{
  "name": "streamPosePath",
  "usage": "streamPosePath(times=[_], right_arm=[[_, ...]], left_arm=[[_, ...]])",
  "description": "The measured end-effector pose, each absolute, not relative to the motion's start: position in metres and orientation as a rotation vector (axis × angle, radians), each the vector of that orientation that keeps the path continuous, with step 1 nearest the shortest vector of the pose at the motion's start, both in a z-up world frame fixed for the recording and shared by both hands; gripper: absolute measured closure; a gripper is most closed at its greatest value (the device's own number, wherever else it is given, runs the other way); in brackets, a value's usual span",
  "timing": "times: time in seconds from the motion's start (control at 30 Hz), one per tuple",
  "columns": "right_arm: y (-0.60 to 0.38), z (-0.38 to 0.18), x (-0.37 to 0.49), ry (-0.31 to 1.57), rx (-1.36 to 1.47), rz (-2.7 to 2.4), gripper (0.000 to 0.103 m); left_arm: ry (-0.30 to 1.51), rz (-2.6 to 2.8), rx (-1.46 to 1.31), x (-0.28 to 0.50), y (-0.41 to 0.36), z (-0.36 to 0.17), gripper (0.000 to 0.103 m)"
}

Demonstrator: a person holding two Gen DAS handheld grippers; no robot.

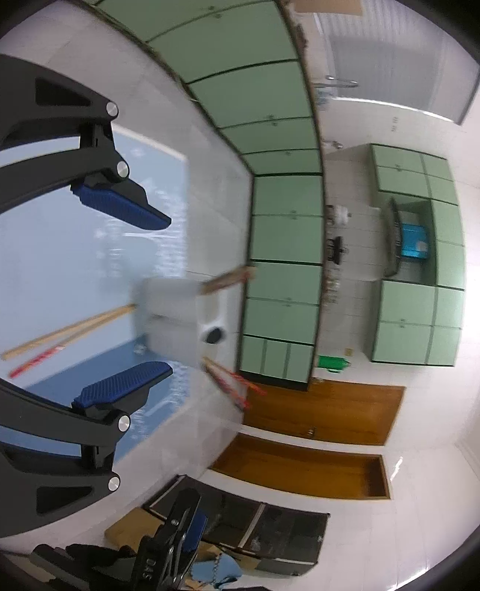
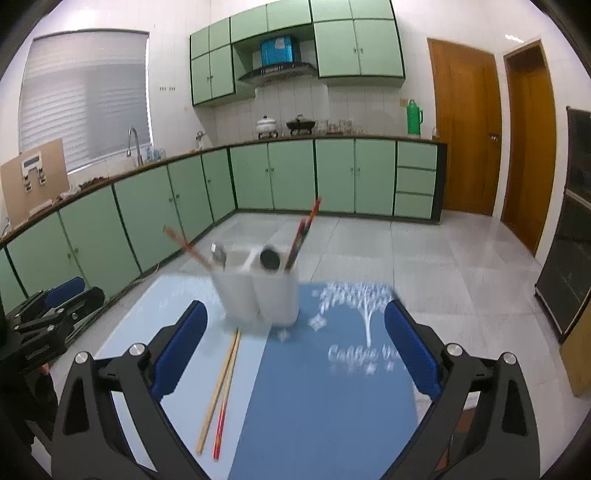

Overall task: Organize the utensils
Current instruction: 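Open both grippers to release the red chopsticks into the holder, then pull both tools back from the holder to the last chopsticks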

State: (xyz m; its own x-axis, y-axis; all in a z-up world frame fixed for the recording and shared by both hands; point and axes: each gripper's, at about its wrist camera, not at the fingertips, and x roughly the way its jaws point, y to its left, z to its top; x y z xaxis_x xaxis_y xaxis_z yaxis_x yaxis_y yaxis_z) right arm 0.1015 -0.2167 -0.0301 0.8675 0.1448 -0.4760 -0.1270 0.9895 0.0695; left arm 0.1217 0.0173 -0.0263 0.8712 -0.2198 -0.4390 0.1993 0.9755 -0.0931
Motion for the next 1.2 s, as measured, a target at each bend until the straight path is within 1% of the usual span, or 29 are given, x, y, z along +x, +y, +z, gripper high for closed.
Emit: streamPosePath(times=[0.33,0.67,0.73,0.87,0.93,0.97,1.07,1.13,1.2], right_arm=[[-0.185,-0.113,0.077,0.614,0.032,0.151,0.009],[-0.157,-0.163,0.071,0.713,0.012,0.162,0.010],[-0.151,-0.171,0.070,0.744,0.015,0.168,0.022],[-0.138,-0.188,0.068,0.799,-0.003,0.183,0.027],[-0.131,-0.193,0.067,0.819,-0.020,0.195,0.035],[-0.130,-0.195,0.069,0.827,-0.025,0.200,0.037],[-0.124,-0.197,0.070,0.848,-0.031,0.209,0.046],[-0.120,-0.199,0.072,0.869,-0.042,0.215,0.057],[-0.119,-0.202,0.073,0.886,-0.044,0.220,0.062]], left_arm=[[0.623,-0.174,-0.008,0.105,0.016,-0.108,0.030],[0.737,-0.152,0.007,0.106,0.016,-0.149,0.030],[0.753,-0.149,0.016,0.104,0.016,-0.156,0.030],[0.780,-0.144,0.027,0.102,0.018,-0.164,0.030],[0.790,-0.141,0.023,0.100,0.021,-0.167,0.030],[0.793,-0.140,0.022,0.100,0.022,-0.168,0.030],[0.802,-0.134,0.017,0.100,0.024,-0.170,0.031],[0.804,-0.133,0.013,0.100,0.025,-0.170,0.030],[0.806,-0.135,0.016,0.100,0.025,-0.170,0.030]])
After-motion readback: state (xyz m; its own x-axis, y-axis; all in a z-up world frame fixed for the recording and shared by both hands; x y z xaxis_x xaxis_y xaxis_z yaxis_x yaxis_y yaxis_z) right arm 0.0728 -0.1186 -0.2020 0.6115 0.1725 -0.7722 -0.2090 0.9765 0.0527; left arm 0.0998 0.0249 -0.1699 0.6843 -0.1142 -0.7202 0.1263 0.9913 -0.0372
